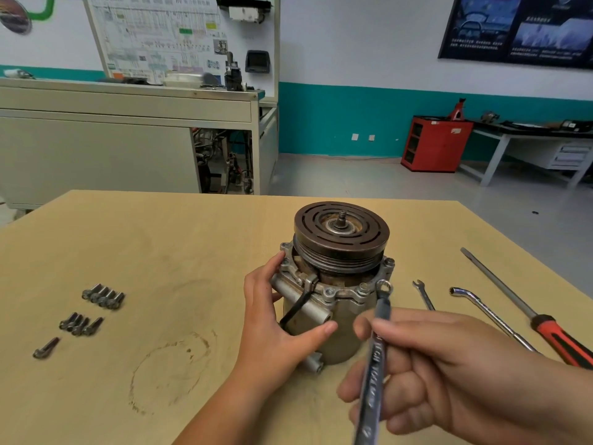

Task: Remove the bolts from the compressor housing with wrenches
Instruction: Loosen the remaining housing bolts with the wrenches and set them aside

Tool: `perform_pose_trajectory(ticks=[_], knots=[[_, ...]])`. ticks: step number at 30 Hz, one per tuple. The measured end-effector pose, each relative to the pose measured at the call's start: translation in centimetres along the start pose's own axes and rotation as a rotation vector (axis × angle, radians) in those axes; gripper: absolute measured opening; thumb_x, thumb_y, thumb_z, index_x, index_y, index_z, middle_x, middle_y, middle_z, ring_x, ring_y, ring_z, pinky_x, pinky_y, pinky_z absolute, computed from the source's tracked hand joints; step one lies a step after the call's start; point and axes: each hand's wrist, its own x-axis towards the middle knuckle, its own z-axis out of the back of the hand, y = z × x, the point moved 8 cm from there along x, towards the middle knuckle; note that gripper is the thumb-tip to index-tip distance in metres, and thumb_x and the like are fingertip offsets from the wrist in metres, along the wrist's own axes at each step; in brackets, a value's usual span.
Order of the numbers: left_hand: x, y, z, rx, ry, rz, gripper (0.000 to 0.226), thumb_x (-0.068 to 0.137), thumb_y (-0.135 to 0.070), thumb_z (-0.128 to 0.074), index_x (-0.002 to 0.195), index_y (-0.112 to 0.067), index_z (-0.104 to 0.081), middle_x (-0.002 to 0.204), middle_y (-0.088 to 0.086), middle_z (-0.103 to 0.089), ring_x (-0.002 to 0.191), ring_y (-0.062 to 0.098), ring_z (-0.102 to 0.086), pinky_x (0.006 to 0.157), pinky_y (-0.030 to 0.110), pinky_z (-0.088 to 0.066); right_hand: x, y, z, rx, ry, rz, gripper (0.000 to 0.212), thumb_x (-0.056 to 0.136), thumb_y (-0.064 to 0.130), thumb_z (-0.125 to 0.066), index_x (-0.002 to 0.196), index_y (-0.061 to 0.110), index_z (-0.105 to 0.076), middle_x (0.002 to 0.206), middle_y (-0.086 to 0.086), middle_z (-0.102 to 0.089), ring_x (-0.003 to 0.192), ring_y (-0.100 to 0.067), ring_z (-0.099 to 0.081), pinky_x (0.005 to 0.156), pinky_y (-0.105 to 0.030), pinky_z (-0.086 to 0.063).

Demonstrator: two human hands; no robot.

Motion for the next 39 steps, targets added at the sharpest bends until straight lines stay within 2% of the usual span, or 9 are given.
perform_pose_trajectory(ticks=[5,13,18,23,25,28,30,35,39], knots=[[-0.1,0.8,-0.1,-0.017,-0.016,0.024,0.097,0.052,-0.056,-0.084,0.135,-0.051,-0.034,0.129,-0.023,-0.037,0.124,0.011,-0.047,0.097,0.048,-0.048,1.3,0.5,0.1,0.075,-0.115,0.093,0.031,0.064,0.027,-0.059,0.087,0.007,-0.056,0.076,-0.026,-0.07,0.053,-0.026,-0.068,0.041,-0.025,-0.052],[0.0,0.6,-0.1,-0.023,-0.017,0.006,0.095,0.053,-0.051,-0.083,0.135,-0.048,-0.034,0.13,-0.017,-0.037,0.127,0.012,-0.044,0.103,0.046,-0.043,1.7,0.6,0.5,-0.039,-0.105,0.054,0.033,0.071,0.03,-0.055,0.091,0.006,-0.048,0.064,-0.021,-0.068,0.04,-0.019,-0.063,0.035,-0.021,-0.048],[0.1,0.1,-0.1,-0.01,0.023,0.029,0.093,0.051,-0.055,-0.076,0.133,-0.043,-0.034,0.13,-0.021,-0.034,0.128,0.0,-0.038,0.109,0.04,-0.039,-0.1,0.9,4.4,-0.558,0.07,-0.293,0.032,0.09,0.045,-0.046,0.088,0.013,-0.044,0.063,-0.005,-0.071,0.046,-0.009,-0.064,0.045,-0.018,-0.05],[0.1,0.0,-0.1,-0.017,0.04,0.061,0.093,0.05,-0.055,-0.074,0.132,-0.043,-0.033,0.129,-0.025,-0.032,0.127,-0.003,-0.036,0.109,0.04,-0.038,-0.6,5.6,8.6,-1.197,0.032,-0.527,0.043,0.083,0.06,-0.05,0.082,0.018,-0.061,0.061,0.003,-0.068,0.052,-0.007,-0.062,0.058,-0.018,-0.049],[0.1,-0.1,-0.1,-0.021,0.041,0.063,0.093,0.049,-0.056,-0.074,0.132,-0.043,-0.034,0.129,-0.023,-0.033,0.127,-0.002,-0.037,0.11,0.04,-0.038,-0.1,8.0,9.6,-1.417,-0.071,-0.515,0.046,0.071,0.065,-0.052,0.081,0.024,-0.068,0.062,0.006,-0.067,0.059,-0.005,-0.062,0.07,-0.02,-0.049],[0.1,-0.1,0.0,-0.028,0.042,0.062,0.094,0.049,-0.056,-0.075,0.133,-0.041,-0.034,0.13,-0.022,-0.033,0.127,-0.002,-0.037,0.11,0.04,-0.038,1.1,11.1,9.8,-1.688,-0.238,-0.223,0.047,0.06,0.072,-0.046,0.083,0.038,-0.068,0.075,0.015,-0.067,0.073,0.001,-0.06,0.072,-0.02,-0.047],[0.0,-0.2,0.0,-0.03,0.042,0.061,0.094,0.049,-0.056,-0.075,0.133,-0.042,-0.034,0.13,-0.024,-0.032,0.127,-0.002,-0.037,0.11,0.04,-0.038,1.2,11.9,10.1,-1.708,-0.278,-0.074,0.042,0.062,0.068,-0.047,0.088,0.042,-0.066,0.087,0.014,-0.067,0.084,-0.004,-0.06,0.078,-0.026,-0.05],[0.0,-0.1,-0.1,-0.049,0.054,0.082,0.095,0.049,-0.055,-0.076,0.133,-0.045,-0.033,0.127,-0.031,-0.031,0.128,0.004,-0.038,0.104,0.047,-0.042,-1.3,10.7,11.9,-1.52,-0.196,-0.077,0.033,0.063,0.07,-0.056,0.083,0.047,-0.068,0.076,0.021,-0.068,0.071,0.004,-0.062,0.065,-0.008,-0.045],[0.0,0.0,-0.2,-0.05,0.055,0.082,0.095,0.049,-0.055,-0.076,0.134,-0.045,-0.032,0.127,-0.031,-0.03,0.128,0.004,-0.039,0.103,0.048,-0.043,-2.1,5.6,11.8,-1.152,-0.014,-0.13,0.029,0.076,0.059,-0.063,0.087,0.031,-0.062,0.089,0.001,-0.075,0.084,-0.015,-0.07,0.08,-0.023,-0.052]])
